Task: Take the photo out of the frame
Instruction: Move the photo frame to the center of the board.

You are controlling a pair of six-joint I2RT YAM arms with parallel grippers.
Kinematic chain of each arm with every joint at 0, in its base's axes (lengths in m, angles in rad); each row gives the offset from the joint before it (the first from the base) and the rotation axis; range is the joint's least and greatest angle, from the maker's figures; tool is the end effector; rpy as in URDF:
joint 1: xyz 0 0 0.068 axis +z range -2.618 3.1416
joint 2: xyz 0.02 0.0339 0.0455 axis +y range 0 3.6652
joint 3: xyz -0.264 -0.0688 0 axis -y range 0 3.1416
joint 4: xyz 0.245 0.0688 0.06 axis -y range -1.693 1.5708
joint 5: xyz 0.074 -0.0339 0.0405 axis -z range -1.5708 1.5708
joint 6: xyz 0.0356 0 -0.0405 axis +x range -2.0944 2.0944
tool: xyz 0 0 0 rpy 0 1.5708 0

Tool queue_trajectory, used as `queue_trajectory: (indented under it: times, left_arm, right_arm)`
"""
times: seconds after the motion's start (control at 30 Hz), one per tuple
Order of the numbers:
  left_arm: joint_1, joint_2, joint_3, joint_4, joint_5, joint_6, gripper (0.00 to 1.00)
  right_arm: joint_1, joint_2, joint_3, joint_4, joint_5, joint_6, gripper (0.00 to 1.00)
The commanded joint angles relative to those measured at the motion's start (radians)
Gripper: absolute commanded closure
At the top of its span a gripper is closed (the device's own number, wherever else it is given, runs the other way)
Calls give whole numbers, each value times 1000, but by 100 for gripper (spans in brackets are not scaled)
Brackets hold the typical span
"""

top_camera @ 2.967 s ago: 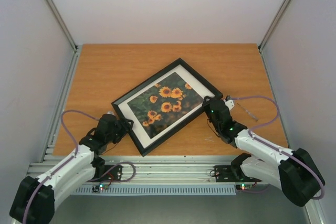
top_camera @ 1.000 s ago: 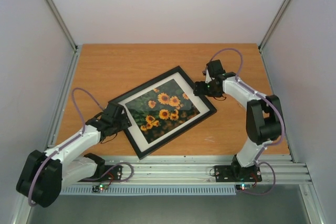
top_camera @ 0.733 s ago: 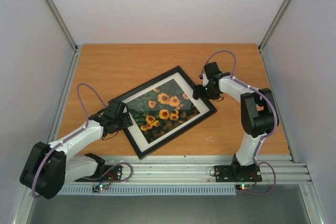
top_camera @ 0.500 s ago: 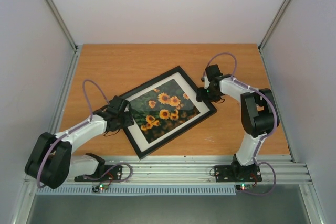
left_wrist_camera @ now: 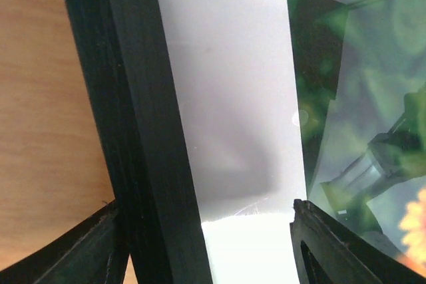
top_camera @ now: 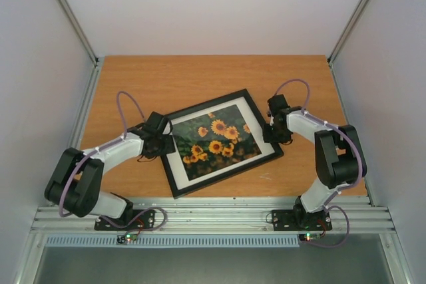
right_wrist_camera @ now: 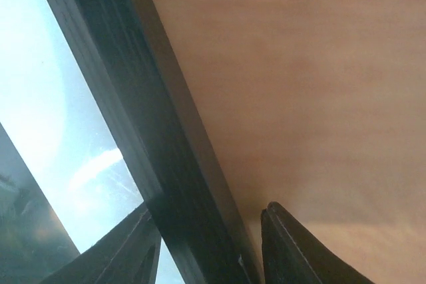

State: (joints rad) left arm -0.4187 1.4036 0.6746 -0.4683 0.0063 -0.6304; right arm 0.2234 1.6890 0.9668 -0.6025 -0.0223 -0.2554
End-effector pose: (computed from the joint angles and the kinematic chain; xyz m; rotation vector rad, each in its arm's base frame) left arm 0.2180 -0.0973 0.1533 -0.2951 2.7931 -0.2734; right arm 0.2937 0.0675 0.1524 -0.6904 2.8116 0.0265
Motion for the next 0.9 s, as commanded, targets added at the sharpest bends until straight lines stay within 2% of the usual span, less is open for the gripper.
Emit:
queue_trajectory:
  times: [0.0,0.13,0.3,0.5,0.87]
  left_arm:
    - [-8,61,73,130,119,20,35]
    - [-8,90,97,143,131,9,36]
    - [-8,35,129,53,73,35,35]
    - [-8,-56,73,-30,4,39,35]
    - [-8,-13,22,6,50,34,36]
  right_arm:
    - [7,-85,-22,-108,3,110,59]
    - [6,-137,-30,-126,19,116,57]
    - [4,-102,4,-127,79,80,55]
    - [-15,-63,34,-108,79,50,60]
    - [-15,21,65,-79,91,32,67]
